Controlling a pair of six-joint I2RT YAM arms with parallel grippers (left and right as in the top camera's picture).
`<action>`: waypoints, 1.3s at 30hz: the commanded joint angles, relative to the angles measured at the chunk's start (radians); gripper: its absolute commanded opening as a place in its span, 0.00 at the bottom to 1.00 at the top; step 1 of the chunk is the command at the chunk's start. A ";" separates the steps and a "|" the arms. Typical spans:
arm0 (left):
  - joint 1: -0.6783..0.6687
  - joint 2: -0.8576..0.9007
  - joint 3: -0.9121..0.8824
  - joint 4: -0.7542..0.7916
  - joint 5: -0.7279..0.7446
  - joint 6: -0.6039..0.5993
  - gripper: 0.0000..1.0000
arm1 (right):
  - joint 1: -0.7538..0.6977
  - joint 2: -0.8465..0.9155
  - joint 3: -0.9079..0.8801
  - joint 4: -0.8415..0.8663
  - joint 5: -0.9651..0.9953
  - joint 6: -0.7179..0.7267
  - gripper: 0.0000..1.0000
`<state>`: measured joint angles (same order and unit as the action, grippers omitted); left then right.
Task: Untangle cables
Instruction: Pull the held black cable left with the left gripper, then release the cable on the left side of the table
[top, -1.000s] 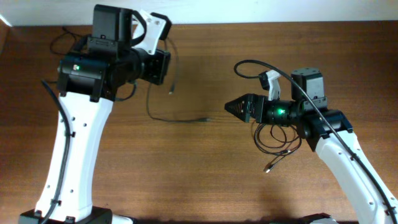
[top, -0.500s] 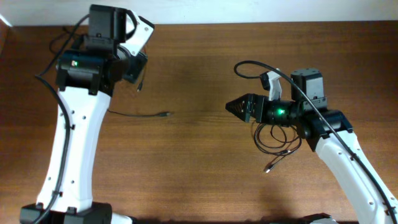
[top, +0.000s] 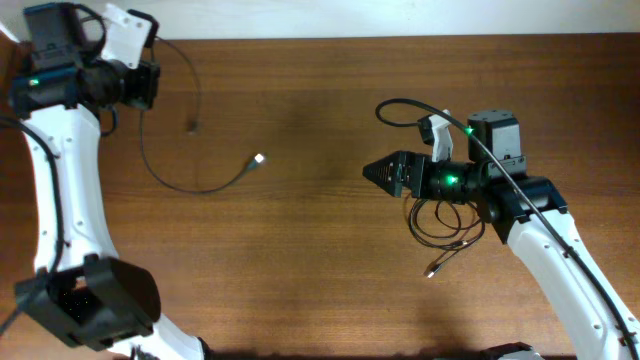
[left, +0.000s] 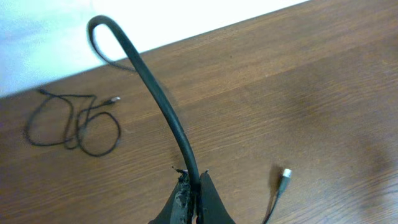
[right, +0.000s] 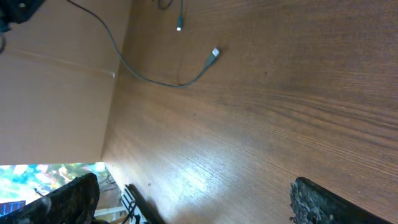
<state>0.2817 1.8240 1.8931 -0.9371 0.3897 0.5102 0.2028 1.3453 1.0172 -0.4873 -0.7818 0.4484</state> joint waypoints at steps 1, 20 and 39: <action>0.076 0.072 -0.006 0.013 0.130 0.042 0.00 | 0.006 0.003 0.004 -0.007 0.013 -0.026 0.98; 0.429 0.318 -0.006 0.022 0.217 0.108 0.00 | 0.006 0.003 0.004 -0.007 0.040 -0.026 0.98; 0.549 0.448 0.050 0.280 0.097 0.108 0.00 | 0.006 0.003 0.004 -0.008 0.039 -0.025 0.98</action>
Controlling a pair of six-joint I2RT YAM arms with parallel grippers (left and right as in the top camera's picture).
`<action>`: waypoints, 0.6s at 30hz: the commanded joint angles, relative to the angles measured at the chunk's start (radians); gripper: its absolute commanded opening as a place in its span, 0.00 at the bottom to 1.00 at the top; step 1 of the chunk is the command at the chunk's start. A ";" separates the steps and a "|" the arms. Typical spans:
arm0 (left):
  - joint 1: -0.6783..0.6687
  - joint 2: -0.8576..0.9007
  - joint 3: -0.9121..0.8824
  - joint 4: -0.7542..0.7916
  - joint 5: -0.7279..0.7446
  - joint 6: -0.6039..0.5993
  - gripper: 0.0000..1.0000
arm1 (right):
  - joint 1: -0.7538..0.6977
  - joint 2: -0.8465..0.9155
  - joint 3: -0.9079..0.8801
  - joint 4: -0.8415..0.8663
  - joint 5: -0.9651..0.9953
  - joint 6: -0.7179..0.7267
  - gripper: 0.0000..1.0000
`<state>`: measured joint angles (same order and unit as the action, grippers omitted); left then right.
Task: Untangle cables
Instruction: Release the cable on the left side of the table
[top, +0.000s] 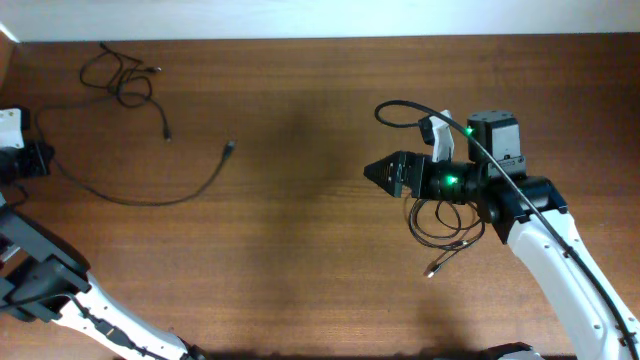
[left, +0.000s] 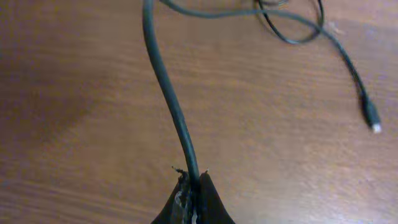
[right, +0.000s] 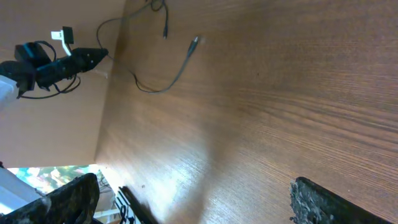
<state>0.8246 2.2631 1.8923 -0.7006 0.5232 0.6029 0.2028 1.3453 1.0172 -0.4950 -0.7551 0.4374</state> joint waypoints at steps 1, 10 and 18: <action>0.006 0.009 0.075 0.057 -0.067 0.015 0.00 | 0.006 0.003 0.004 -0.001 0.012 -0.014 0.98; 0.013 0.014 0.115 0.076 -0.224 0.018 0.25 | 0.006 0.003 0.004 -0.003 0.035 -0.014 0.98; 0.009 0.014 0.115 0.021 -0.224 0.011 0.99 | 0.006 0.003 0.004 -0.023 0.035 -0.014 0.98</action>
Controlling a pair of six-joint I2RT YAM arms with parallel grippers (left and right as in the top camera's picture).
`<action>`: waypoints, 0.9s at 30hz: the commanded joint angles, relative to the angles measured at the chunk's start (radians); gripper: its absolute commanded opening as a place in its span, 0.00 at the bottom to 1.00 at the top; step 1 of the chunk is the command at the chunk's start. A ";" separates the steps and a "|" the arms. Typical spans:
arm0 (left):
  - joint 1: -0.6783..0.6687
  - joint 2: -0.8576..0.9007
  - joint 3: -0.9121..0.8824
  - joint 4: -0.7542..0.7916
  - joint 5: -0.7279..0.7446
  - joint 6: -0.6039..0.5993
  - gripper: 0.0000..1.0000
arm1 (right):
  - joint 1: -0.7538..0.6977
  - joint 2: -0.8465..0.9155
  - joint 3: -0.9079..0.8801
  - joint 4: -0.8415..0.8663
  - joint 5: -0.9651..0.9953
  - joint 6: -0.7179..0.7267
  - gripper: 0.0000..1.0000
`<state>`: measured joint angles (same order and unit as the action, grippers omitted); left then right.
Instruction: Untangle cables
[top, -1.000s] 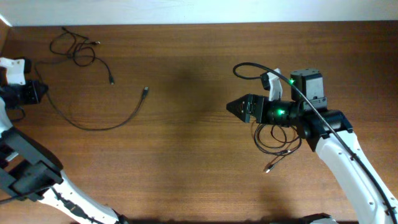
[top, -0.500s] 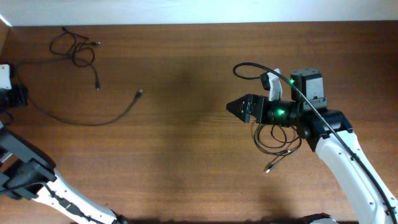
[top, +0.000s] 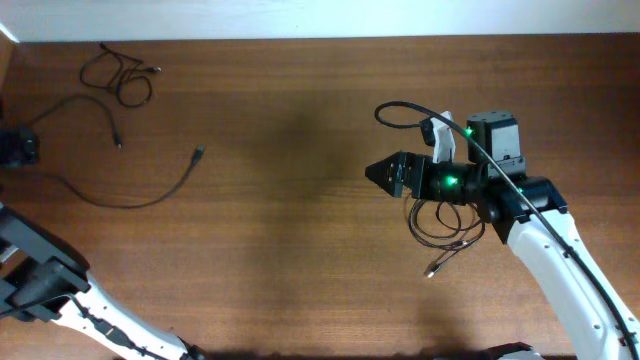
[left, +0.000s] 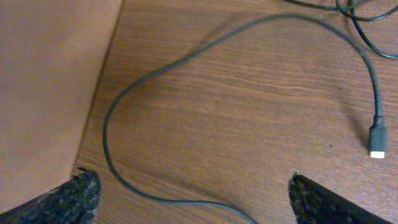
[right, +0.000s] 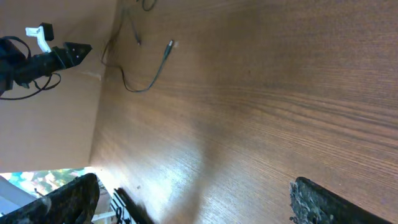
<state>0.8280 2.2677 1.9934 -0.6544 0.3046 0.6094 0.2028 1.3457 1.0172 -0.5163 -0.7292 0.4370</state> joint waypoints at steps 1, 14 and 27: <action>0.006 0.010 0.014 -0.037 -0.005 0.004 0.99 | 0.006 0.002 0.004 -0.002 0.009 -0.014 0.98; -0.028 0.010 0.014 -0.163 0.291 0.004 0.99 | 0.006 0.002 0.004 -0.004 0.009 -0.014 0.98; -0.305 0.082 0.001 -0.096 0.016 -0.214 0.99 | 0.006 0.003 0.004 -0.006 0.013 -0.014 0.98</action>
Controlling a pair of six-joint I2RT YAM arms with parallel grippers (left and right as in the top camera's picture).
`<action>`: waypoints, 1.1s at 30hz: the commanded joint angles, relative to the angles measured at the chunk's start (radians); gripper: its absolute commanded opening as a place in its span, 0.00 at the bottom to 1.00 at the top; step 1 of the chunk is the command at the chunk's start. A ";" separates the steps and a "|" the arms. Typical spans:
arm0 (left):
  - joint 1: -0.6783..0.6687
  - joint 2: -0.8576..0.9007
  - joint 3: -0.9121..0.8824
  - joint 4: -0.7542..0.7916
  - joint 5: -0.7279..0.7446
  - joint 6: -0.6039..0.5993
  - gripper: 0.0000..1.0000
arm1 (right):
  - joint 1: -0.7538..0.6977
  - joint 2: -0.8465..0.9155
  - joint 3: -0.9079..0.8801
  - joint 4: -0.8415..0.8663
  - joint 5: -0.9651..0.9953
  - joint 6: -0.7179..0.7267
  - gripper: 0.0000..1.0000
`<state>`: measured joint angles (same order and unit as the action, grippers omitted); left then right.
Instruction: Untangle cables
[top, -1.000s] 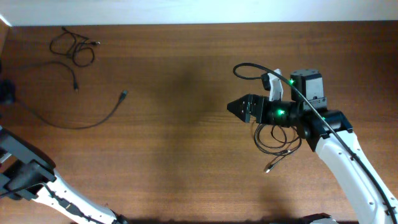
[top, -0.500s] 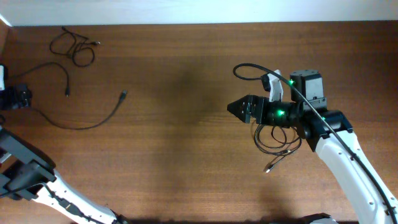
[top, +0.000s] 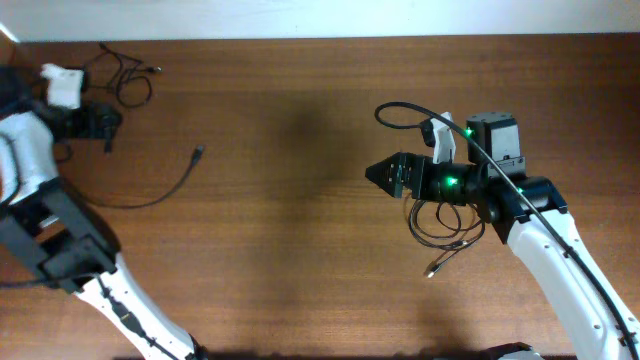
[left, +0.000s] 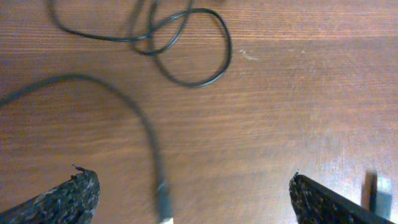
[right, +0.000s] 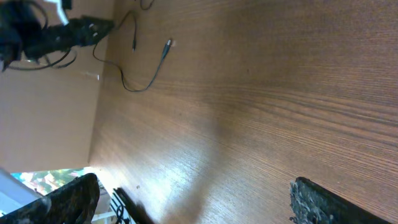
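Observation:
A grey cable (top: 185, 176) curves over the left of the wooden table, one plug (top: 198, 152) pointing right. In the left wrist view this grey cable (left: 134, 112) runs down to its other plug (left: 163, 208), which lies between the jaws of my open left gripper (left: 189, 182). Just beyond it lies a thin black tangled cable (top: 120, 72), its loop (left: 227, 53) at the top of that view. My left gripper (top: 108, 122) hovers at the upper left. My right gripper (top: 372, 172) is open at centre right, holding nothing.
A coiled dark cable (top: 418, 228) lies under the right arm, its plug (top: 430, 270) towards the front. The table's left edge (right: 99, 93) meets a brown wall. The right arm's own black cable (top: 400, 106) arches above its wrist.
My left gripper, still open, has moved from the table's far left edge to above the grey cable's near plug, beside the thin black tangle. The grey cable and right arm have not moved.
My left gripper was shut on the grey cable at the upper left. Then it was at the left edge, still shut on it, and the cable lay further left, apart from the thin tangle. Then it was open, the cable released. Now it hovers over the cable's plug.

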<state>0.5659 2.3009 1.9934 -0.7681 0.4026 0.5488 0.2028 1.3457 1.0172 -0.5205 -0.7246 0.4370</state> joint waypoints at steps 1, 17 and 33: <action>-0.058 0.050 0.001 0.008 -0.027 -0.184 0.99 | 0.006 0.003 0.004 -0.006 0.008 -0.014 0.98; -0.084 0.136 0.001 0.058 -0.503 -0.433 0.85 | 0.006 0.003 0.004 -0.040 0.031 -0.014 0.98; -0.084 0.167 0.001 0.160 -0.442 -0.432 0.36 | 0.006 0.003 0.004 -0.045 0.031 -0.014 0.98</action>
<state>0.4797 2.4382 1.9923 -0.6147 -0.0830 0.1188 0.2028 1.3457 1.0172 -0.5652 -0.7033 0.4370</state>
